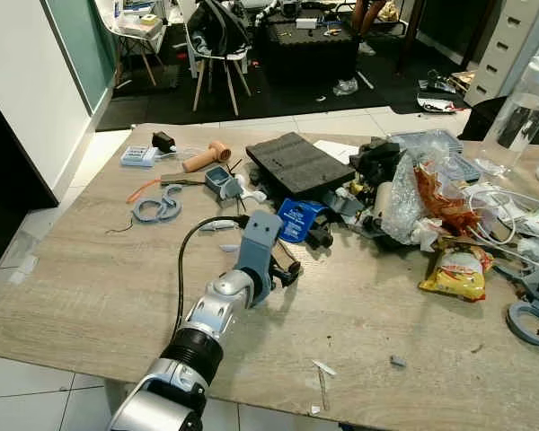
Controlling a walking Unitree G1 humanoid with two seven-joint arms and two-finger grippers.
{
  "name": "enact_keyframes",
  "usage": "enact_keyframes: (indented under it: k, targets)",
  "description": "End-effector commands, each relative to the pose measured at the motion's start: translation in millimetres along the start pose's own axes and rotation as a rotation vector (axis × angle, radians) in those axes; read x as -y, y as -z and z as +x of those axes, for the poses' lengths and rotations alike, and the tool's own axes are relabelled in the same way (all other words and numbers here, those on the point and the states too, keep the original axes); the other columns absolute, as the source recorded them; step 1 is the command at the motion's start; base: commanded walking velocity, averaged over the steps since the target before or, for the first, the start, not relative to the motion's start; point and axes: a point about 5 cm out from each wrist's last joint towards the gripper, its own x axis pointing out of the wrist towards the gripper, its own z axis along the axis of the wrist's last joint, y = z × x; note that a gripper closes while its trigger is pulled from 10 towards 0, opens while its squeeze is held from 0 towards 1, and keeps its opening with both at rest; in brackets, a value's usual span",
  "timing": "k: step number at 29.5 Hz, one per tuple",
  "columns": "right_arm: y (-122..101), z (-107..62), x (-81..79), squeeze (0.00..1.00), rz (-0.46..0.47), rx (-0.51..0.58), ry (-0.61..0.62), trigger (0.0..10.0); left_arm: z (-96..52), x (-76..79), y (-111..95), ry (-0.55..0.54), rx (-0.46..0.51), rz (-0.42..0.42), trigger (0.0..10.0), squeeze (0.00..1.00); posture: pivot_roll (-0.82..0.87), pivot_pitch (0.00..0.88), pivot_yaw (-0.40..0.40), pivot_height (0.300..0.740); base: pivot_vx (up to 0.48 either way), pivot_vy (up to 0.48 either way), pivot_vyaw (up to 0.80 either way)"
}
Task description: Picking trash to rubbish bin
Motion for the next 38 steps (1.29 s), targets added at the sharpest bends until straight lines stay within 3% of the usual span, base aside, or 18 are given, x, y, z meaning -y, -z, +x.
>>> enact_keyframes:
  k: [1, 17, 22, 24, 25, 26, 30, 34, 36, 37, 38]
  targets:
    - [6, 0.3, -15.9, 0.00, 0.008, -0.019, -0.059, 10.0, 1.0, 13.0, 29, 0.046, -0.131, -0.037, 0.0, 0.00, -0.04, 0.041, 0.075, 0.740, 0.000, 0.000, 0.00]
    - [8, 0.1, -15.4, 0.00, 0.002, -0.022, -0.058, 10.0, -9.4, -12.4, 36, -0.017, -0.149, -0.034, 0.0, 0.00, -0.04, 0.034, 0.070, 0.740, 0.000, 0.000, 0.00]
    - [4, 0.3, -15.3, 0.00, -0.006, -0.014, -0.056, 10.0, -21.7, -48.7, 30, -0.159, -0.100, -0.076, 0.0, 0.00, -0.03, 0.028, 0.065, 0.740, 0.000, 0.000, 0.00]
    - [4, 0.3, -15.3, 0.00, -0.006, -0.014, -0.056, 10.0, -21.7, -48.7, 30, -0.159, -0.100, -0.076, 0.0, 0.00, -0.03, 0.028, 0.065, 0.740, 0.000, 0.000, 0.00]
    - [3, 0.4, -14.6, 0.00, -0.009, -0.012, -0.055, 10.0, -29.6, -67.4, 29, -0.222, -0.088, -0.088, 0.0, 0.00, -0.03, 0.025, 0.064, 0.740, 0.000, 0.000, 0.00]
    - [3, 0.4, -14.6, 0.00, -0.009, -0.012, -0.055, 10.0, -29.6, -67.4, 29, -0.222, -0.088, -0.088, 0.0, 0.00, -0.03, 0.025, 0.064, 0.740, 0.000, 0.000, 0.00]
    - [1, 0.5, -12.7, 0.00, -0.015, -0.007, -0.053, 10.0, -52.6, -108.6, 25, -0.343, -0.066, -0.119, 0.0, 0.00, -0.02, 0.024, 0.063, 0.740, 0.000, 0.000, 0.00]
    - [0, 0.5, -12.4, 0.00, -0.015, -0.004, -0.052, 10.0, -58.9, -119.1, 20, -0.373, -0.031, -0.133, 0.0, 0.00, -0.02, 0.025, 0.063, 0.740, 0.000, 0.000, 0.00]
    - [-1, 0.6, -12.8, 0.00, -0.016, -0.003, -0.053, 10.0, -57.9, -115.6, 4, -0.320, 0.086, -0.121, 0.0, 0.00, -0.02, 0.025, 0.062, 0.740, 0.000, 0.000, 0.00]
    - [-2, 0.6, -13.2, 0.00, -0.016, -0.003, -0.053, 10.0, -57.7, -111.5, -7, -0.289, 0.167, -0.086, 2.0, 1.00, -0.02, 0.026, 0.061, 0.740, 0.000, 0.000, 0.00]
    - [-2, 0.7, -13.4, 0.00, -0.017, -0.002, -0.053, 10.0, -58.1, -108.5, -15, -0.270, 0.220, -0.060, 2.0, 1.00, -0.02, 0.026, 0.061, 0.740, 0.000, 0.000, 0.00]
